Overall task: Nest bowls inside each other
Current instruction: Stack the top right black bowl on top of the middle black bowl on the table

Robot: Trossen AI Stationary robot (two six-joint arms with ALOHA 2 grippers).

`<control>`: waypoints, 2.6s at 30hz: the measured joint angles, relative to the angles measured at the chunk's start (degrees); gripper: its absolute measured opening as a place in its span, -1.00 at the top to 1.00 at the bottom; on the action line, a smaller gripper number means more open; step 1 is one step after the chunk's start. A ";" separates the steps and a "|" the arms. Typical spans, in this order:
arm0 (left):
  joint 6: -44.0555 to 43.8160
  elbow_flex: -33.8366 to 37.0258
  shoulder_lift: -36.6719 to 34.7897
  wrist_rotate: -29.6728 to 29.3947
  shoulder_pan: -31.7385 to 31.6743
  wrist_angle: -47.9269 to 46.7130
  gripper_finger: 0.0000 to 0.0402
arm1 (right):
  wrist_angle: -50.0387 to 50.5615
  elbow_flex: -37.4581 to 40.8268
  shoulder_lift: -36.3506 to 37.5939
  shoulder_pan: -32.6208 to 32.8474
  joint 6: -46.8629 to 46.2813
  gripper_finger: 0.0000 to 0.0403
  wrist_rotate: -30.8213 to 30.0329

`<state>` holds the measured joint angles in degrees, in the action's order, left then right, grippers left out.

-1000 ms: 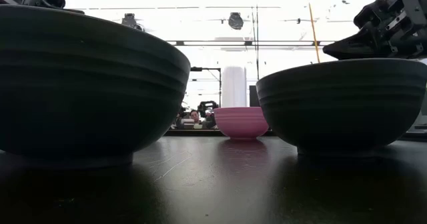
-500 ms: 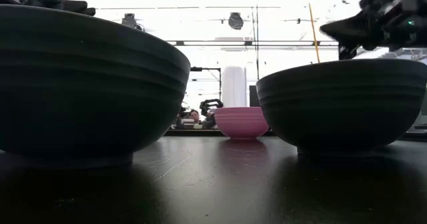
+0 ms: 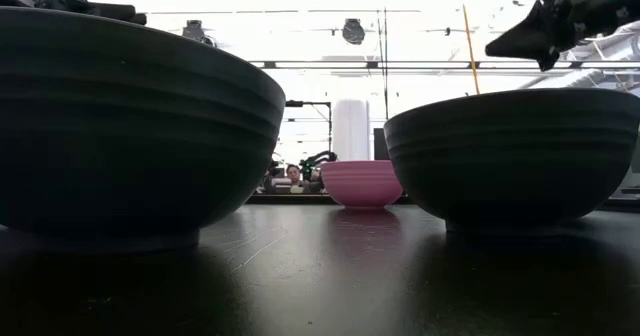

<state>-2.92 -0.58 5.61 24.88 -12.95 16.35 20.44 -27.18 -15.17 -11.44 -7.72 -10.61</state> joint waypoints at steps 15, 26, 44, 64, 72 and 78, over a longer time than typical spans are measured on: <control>-1.28 -0.02 0.00 0.04 0.02 0.68 0.60 | 10.13 -0.33 0.08 -1.76 -9.54 0.63 -7.19; -0.63 -0.02 -0.02 0.07 0.02 0.85 0.60 | 18.21 -5.86 -10.98 -7.16 -18.64 0.63 7.16; -0.65 -0.04 0.00 1.09 0.02 -4.45 0.60 | 33.33 -22.57 -39.09 -20.35 -4.10 0.59 14.78; 1.18 -0.04 0.00 0.94 0.02 -5.00 0.27 | 41.66 -23.12 -43.11 -29.84 3.47 -0.20 23.44; 0.83 -0.04 0.00 0.57 0.01 -4.93 0.08 | 42.87 -23.12 -46.14 -29.86 3.33 -0.14 22.62; 0.74 -0.04 0.00 0.55 0.02 -4.96 0.01 | 42.81 -23.12 -49.77 -29.84 3.56 -0.14 22.64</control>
<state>-2.17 -0.62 5.61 25.43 -12.93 11.40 63.26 -50.30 -64.94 -41.29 -4.16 12.03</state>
